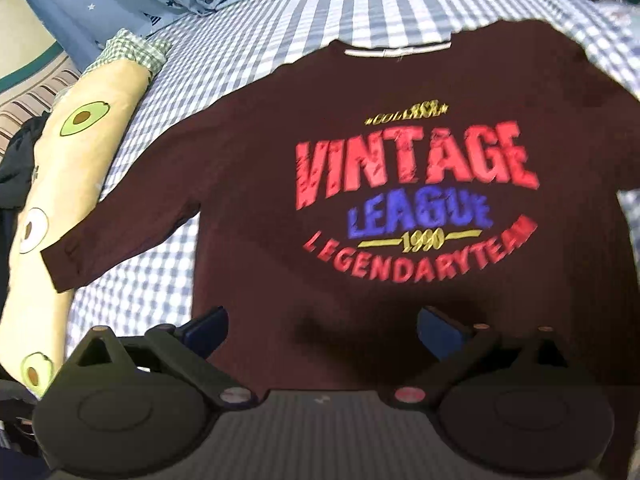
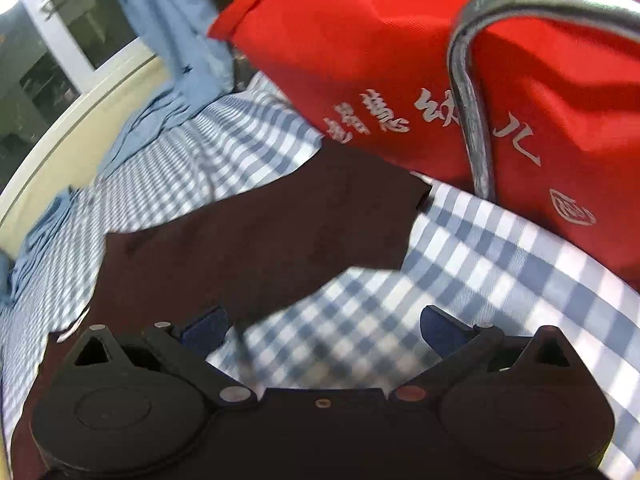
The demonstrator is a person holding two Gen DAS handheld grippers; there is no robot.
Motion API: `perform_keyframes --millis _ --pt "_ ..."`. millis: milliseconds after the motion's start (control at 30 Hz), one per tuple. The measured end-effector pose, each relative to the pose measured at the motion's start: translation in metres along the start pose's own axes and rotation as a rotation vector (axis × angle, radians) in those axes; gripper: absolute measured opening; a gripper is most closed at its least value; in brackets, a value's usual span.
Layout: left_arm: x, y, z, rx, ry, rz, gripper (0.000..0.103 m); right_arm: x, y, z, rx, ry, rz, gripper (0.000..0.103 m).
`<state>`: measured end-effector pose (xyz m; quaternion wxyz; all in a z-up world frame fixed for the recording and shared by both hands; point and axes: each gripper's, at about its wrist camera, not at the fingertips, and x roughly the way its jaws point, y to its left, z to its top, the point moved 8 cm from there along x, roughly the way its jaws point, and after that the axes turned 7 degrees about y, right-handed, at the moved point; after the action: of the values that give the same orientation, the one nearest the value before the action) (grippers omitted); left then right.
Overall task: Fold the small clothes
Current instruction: 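Grasp the sleeve cuff nearest the right tool with the right gripper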
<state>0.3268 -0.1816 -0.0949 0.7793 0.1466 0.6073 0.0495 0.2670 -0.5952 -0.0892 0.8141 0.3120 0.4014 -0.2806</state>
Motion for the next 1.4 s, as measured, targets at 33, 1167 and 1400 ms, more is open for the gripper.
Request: perform_keyframes --millis 33,1167,1400 --pt "0.001 -0.004 0.003 -0.005 0.005 -0.007 0.102 0.008 -0.004 0.004 0.012 -0.005 -0.01 0.103" --pt "0.02 -0.016 0.005 -0.055 0.114 0.023 0.102 0.12 0.012 0.037 -0.644 0.085 -0.205 0.034" --pt "0.012 -0.007 0.021 -0.071 0.11 -0.012 0.102 0.103 0.011 0.046 -0.602 0.088 -0.176 0.007"
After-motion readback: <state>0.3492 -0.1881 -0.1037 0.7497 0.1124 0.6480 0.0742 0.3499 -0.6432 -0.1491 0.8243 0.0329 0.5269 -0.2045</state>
